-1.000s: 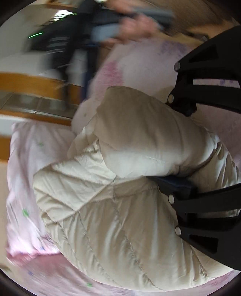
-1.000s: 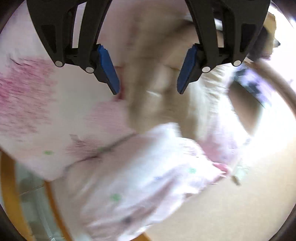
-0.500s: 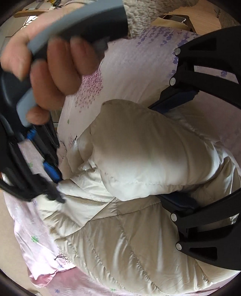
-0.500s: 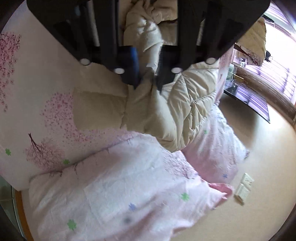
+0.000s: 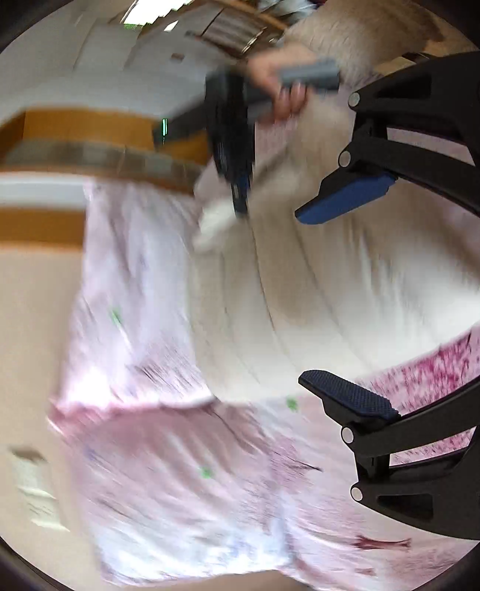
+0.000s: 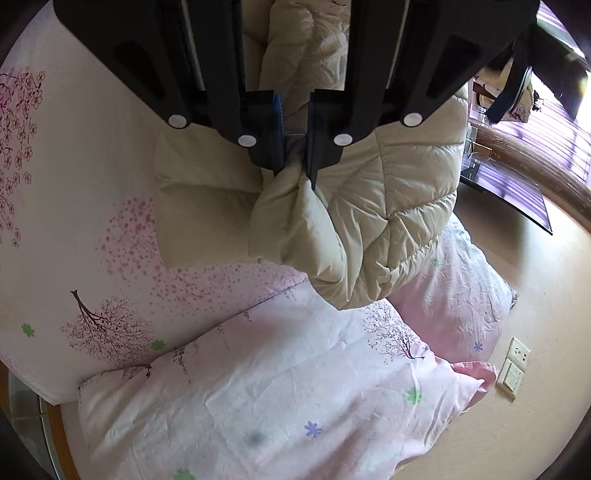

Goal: Fold large clothes

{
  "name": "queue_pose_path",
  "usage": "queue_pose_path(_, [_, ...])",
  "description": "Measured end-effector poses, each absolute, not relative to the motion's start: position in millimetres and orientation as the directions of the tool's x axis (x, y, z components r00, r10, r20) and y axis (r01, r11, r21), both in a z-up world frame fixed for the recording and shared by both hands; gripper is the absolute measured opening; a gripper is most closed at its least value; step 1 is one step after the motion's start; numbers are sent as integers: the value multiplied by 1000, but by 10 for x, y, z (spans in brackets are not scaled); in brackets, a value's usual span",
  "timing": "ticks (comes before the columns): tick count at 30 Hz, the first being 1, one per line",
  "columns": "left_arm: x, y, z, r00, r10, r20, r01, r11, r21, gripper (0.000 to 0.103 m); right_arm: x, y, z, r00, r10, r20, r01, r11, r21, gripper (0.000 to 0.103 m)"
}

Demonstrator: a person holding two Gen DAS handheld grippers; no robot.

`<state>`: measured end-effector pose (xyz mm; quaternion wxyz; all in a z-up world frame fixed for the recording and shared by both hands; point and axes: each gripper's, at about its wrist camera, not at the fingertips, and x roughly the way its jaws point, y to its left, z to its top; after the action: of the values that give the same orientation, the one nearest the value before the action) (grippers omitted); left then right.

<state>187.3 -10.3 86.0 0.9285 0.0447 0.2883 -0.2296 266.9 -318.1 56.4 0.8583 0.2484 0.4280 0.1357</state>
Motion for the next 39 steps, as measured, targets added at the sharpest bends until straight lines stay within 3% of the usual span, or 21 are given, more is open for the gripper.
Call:
queue_pose_path(11, [2105,-81,523,643,-414,-644,450,885,-120,82,2715,-3336,422,587,411,-697,40,845,533,11])
queue_pose_path(18, [2354,-125,282,526,-475,-705,449,859,-244,86,2679,-3516,202,564,397,-724,118,829,547,12])
queue_pose_path(26, [2394,-342,187,535,-404,-742,479,868,-127,89,2527,-3602,15,568,387,-726,169,809,563,12])
queue_pose_path(30, [2306,-273,300,552,-410,-726,482,868,-123,88,2349,-3666,227,608,352,-712,166,820,547,32])
queue_pose_path(32, [2224,-194,376,575,-408,-710,481,870,-111,88,2185,-3726,362,640,366,-676,145,806,573,34])
queue_pose_path(34, [2151,-133,446,592,-407,-696,481,871,-100,88,1979,-3750,497,665,396,-634,109,788,606,48])
queue_pose_path(39, [2007,-66,554,591,-431,-681,493,862,-118,88,1556,-3626,607,636,479,-605,15,776,630,51])
